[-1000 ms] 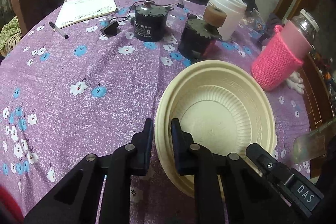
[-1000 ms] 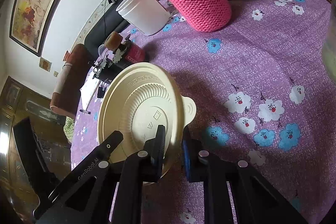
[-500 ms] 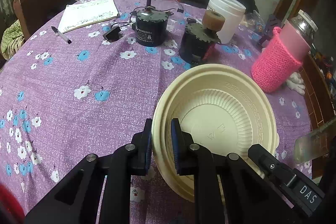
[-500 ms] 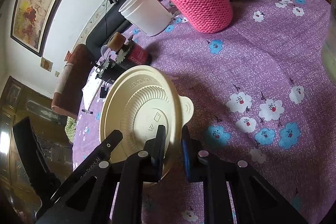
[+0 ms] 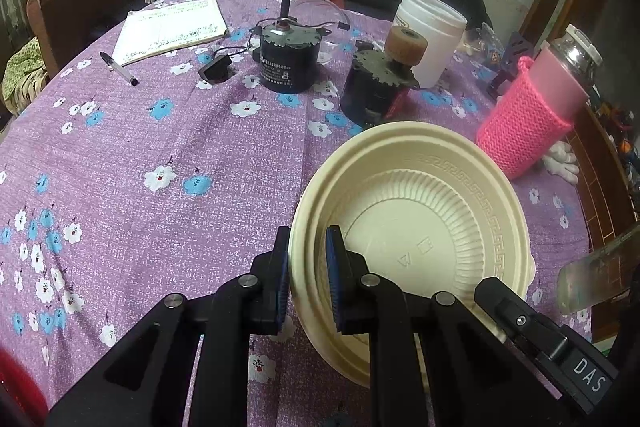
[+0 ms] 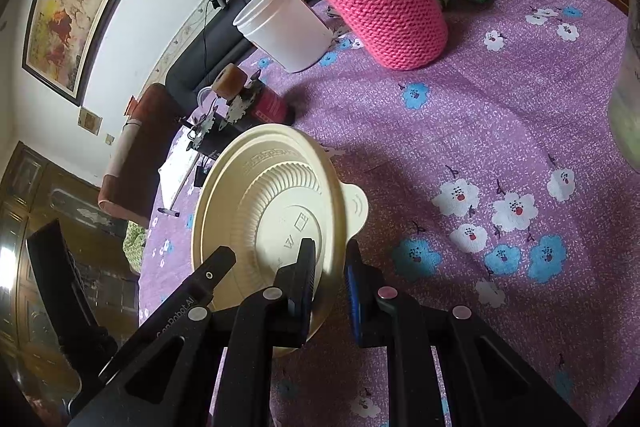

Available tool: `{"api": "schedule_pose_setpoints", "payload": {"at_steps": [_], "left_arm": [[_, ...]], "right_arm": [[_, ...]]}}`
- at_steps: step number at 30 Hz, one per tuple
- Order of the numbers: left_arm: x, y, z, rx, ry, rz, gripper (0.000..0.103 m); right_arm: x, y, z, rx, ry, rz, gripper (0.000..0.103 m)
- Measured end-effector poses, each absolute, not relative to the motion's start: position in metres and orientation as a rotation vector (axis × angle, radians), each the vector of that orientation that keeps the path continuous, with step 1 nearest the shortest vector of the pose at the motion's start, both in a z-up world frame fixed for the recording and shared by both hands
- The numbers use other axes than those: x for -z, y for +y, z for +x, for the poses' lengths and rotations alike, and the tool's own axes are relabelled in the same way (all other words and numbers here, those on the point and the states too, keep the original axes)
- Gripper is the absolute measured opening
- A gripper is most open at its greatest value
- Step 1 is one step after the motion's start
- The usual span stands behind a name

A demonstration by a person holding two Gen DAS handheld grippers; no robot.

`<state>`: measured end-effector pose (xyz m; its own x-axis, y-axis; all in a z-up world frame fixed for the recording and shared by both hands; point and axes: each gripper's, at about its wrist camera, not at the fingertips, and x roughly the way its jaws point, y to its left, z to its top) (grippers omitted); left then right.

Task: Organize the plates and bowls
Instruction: 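Close both grippers on the beige bowl rim and raise it off the table, then carry the beige bowl with both grippers over the red plate stack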

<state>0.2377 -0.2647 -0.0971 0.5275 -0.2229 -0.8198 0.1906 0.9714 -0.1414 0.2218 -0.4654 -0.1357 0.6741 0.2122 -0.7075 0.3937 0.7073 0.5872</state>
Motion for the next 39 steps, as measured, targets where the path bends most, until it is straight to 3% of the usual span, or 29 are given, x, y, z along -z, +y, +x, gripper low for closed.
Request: {"api": "schedule_pose_setpoints", "payload": {"at_steps": [39], "left_arm": [[0.066, -0.216, 0.136, 0.260, 0.922, 0.010, 0.015]], "right_arm": [[0.100, -0.419, 0.114, 0.067, 0.806, 0.790, 0.016]]}}
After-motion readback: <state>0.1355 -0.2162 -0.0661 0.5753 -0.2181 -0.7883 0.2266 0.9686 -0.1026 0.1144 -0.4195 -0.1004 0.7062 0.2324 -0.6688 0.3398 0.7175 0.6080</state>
